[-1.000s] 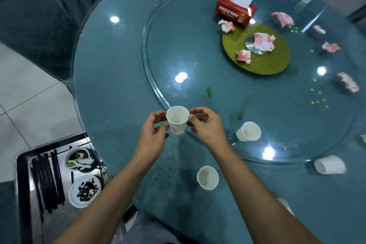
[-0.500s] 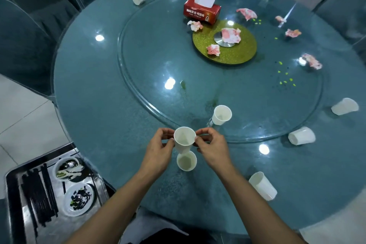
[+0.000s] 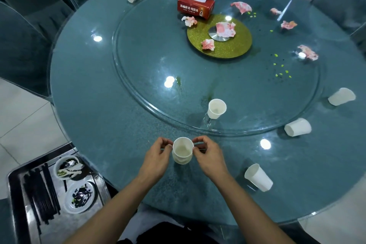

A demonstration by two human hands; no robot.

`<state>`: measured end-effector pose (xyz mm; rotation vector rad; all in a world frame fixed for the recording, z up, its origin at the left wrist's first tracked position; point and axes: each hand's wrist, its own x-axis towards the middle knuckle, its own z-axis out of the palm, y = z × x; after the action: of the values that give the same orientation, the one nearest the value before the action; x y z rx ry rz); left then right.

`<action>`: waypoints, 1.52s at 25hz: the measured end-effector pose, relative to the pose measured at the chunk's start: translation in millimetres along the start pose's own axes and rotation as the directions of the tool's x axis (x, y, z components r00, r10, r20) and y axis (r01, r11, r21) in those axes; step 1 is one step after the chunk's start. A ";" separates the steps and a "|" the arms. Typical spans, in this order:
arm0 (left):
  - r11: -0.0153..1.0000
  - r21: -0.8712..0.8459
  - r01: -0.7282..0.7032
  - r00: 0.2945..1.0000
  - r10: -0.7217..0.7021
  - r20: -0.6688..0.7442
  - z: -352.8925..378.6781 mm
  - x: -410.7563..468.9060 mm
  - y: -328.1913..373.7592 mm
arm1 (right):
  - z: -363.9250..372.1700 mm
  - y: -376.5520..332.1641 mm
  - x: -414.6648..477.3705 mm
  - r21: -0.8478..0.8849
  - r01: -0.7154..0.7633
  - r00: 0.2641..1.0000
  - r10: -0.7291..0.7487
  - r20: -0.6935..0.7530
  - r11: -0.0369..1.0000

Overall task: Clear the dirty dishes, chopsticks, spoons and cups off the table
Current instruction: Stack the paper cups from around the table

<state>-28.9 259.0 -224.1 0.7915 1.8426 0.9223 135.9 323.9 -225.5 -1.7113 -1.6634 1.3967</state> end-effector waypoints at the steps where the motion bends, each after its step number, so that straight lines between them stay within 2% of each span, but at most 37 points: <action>1: 1.000 0.012 0.009 1.000 -0.009 0.015 0.7 0.1 -2.4 | 1.2 3.7 -0.5 -0.006 -0.007 1.000 0.007 0.013 1.000; 5: 0.996 0.067 0.061 0.995 -0.066 0.076 4.0 -0.8 -6.4 | 6.0 14.7 -3.3 -0.066 -0.032 0.997 0.036 0.062 0.997; 8: 0.995 0.062 0.081 0.992 -0.086 0.087 5.4 -0.1 -6.4 | 6.8 19.9 -4.3 -0.037 -0.051 0.996 0.054 0.071 0.998; 13: 0.988 -0.059 0.140 0.982 -0.131 0.136 8.8 -2.0 3.8 | 11.0 30.9 -0.2 0.061 -0.094 0.993 0.089 0.073 0.994; 17: 0.989 -0.112 0.096 0.987 -0.080 0.138 14.0 -2.2 20.5 | 3.8 27.1 2.1 0.137 -0.079 0.997 0.077 0.017 0.987; 28: 0.962 -0.251 -0.104 0.982 0.140 0.128 46.5 35.0 102.0 | -67.9 -20.8 37.7 0.309 0.147 0.962 -0.063 -0.266 0.940; 32: 0.943 -0.301 -0.140 0.969 0.193 0.153 57.5 47.0 135.7 | -92.3 -37.8 57.9 0.361 0.174 0.950 -0.060 -0.306 0.916; 38: 0.953 -0.291 -0.085 0.970 0.146 0.193 76.5 68.5 146.8 | -106.2 -33.9 88.2 0.371 0.115 0.961 -0.008 -0.276 0.922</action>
<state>34.9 411.0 -153.9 0.7926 1.4521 1.1016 188.5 449.6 -185.2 -1.5265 -1.1924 1.2886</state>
